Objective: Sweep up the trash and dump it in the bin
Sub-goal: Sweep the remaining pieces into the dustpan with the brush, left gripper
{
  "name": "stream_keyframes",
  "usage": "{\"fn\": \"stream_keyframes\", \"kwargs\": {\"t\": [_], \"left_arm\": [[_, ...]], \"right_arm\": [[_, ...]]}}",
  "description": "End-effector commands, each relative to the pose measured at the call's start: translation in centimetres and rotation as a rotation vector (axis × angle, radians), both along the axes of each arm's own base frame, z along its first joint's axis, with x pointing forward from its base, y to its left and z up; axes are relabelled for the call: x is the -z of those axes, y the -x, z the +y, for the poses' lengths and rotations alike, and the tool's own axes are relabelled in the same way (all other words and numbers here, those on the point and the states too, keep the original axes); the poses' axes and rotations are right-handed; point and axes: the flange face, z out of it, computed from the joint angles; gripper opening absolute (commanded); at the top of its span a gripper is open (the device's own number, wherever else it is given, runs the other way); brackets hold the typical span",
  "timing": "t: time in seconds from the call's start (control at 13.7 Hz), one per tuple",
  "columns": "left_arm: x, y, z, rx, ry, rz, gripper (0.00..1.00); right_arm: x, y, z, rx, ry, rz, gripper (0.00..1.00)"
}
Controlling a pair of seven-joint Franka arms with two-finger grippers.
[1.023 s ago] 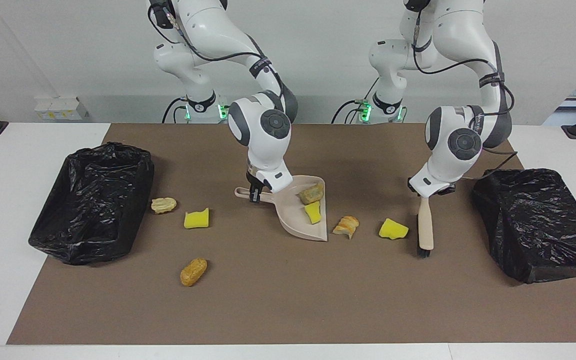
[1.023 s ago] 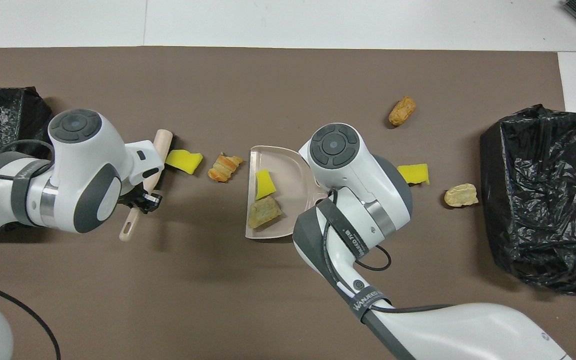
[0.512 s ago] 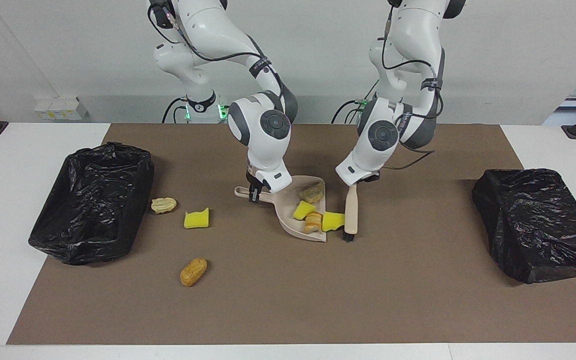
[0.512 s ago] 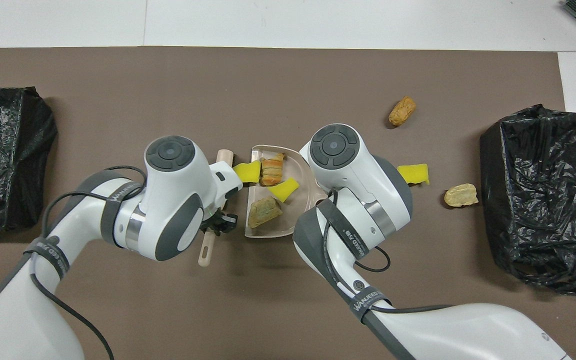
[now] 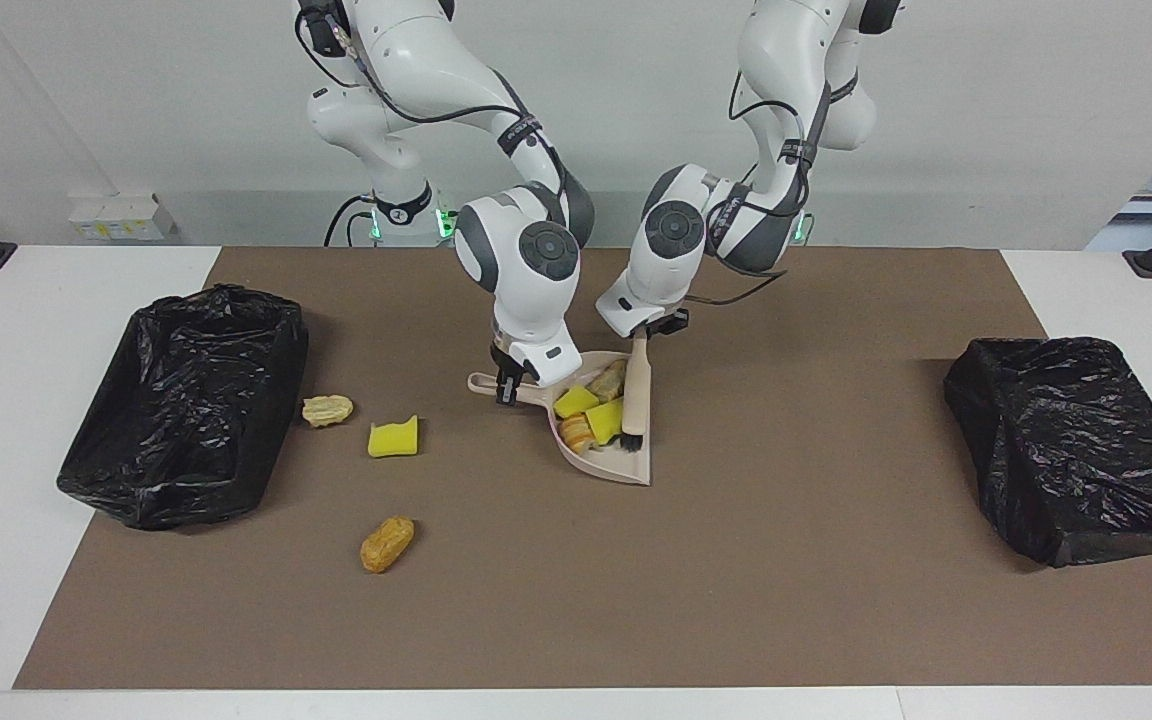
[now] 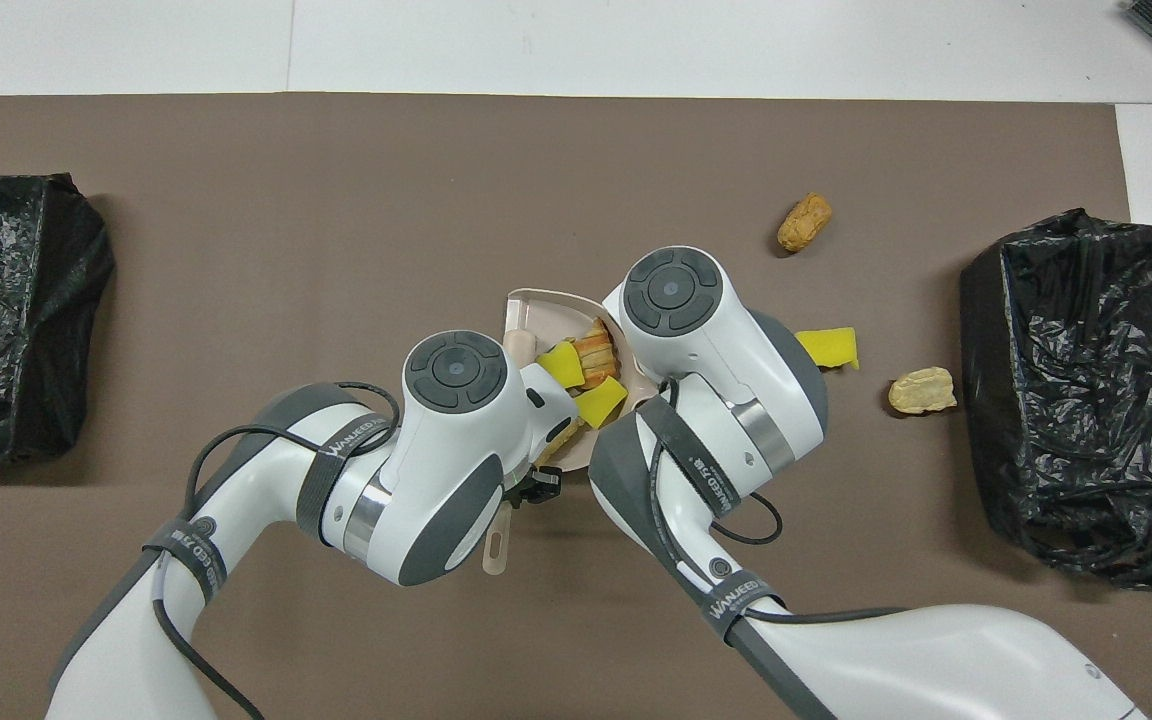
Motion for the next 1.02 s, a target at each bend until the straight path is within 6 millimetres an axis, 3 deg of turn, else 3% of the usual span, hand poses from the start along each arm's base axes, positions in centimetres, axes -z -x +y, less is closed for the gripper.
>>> {"fn": "stream_keyframes", "kwargs": {"t": [0.0,0.37,0.66,0.73,0.88,0.95], "left_arm": [[-3.6,0.8,1.0,-0.079,-0.008,0.018,0.00],[-5.2,2.0,0.9,-0.340,-0.105,0.020,0.00],[-5.4,4.1,0.8,-0.375,-0.184,0.064,0.00],[-5.0,5.0,0.7,-0.363,-0.186,0.061,0.00],[-3.9,8.6,0.2,-0.305,-0.157,0.018,0.00],[-3.0,11.6,-0.2,-0.269,-0.119,-0.031,0.00]], "right_arm": [[0.1,0.3,-1.5,-0.018,0.003,0.026,0.00],[-0.1,-0.1,-2.4,-0.053,0.006,0.030,0.00],[-2.7,-1.8,-6.4,-0.075,-0.021,0.014,0.00],[-3.3,-2.3,-7.8,-0.090,-0.023,0.022,0.00],[-4.4,-3.0,-11.0,-0.125,-0.032,0.037,0.00],[-4.9,-3.3,-12.8,-0.136,-0.035,0.048,0.00]]}}
